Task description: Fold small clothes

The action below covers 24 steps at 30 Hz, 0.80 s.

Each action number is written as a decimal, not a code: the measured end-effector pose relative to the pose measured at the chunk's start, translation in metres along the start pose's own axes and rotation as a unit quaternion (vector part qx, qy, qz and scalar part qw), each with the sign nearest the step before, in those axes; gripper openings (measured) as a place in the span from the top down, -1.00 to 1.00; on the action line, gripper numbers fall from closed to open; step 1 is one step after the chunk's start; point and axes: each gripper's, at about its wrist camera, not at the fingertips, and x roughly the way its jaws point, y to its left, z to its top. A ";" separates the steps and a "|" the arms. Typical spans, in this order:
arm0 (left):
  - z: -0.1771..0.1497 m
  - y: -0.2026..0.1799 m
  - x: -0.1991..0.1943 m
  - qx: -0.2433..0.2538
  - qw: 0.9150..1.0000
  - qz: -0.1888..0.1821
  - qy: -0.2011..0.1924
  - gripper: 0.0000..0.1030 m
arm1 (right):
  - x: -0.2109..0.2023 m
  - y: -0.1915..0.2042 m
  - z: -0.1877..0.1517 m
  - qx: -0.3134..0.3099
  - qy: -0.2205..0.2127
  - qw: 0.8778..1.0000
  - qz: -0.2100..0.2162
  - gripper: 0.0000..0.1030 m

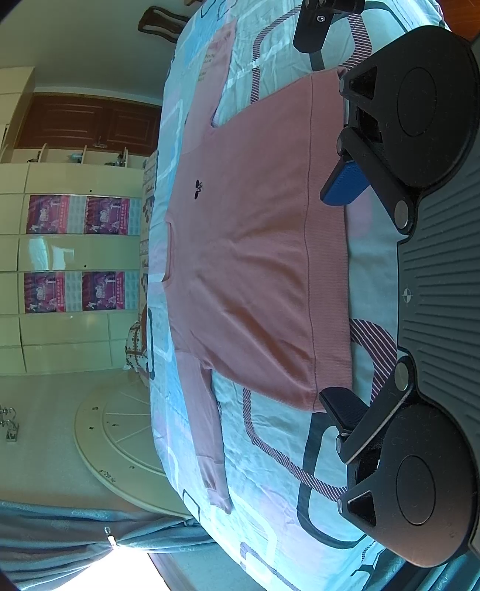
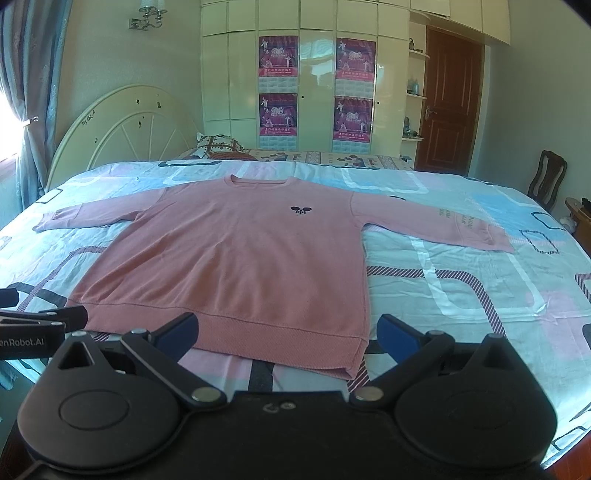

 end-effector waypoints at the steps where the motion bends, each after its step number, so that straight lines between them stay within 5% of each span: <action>1: 0.000 0.001 0.000 0.000 1.000 0.000 0.000 -1.00 | 0.000 0.001 0.000 0.000 0.000 1.000 0.000 -0.99; 24: -0.008 0.008 -0.006 -0.003 1.000 0.003 -0.001 -1.00 | -0.002 0.002 -0.001 -0.002 0.000 1.000 -0.001 -0.99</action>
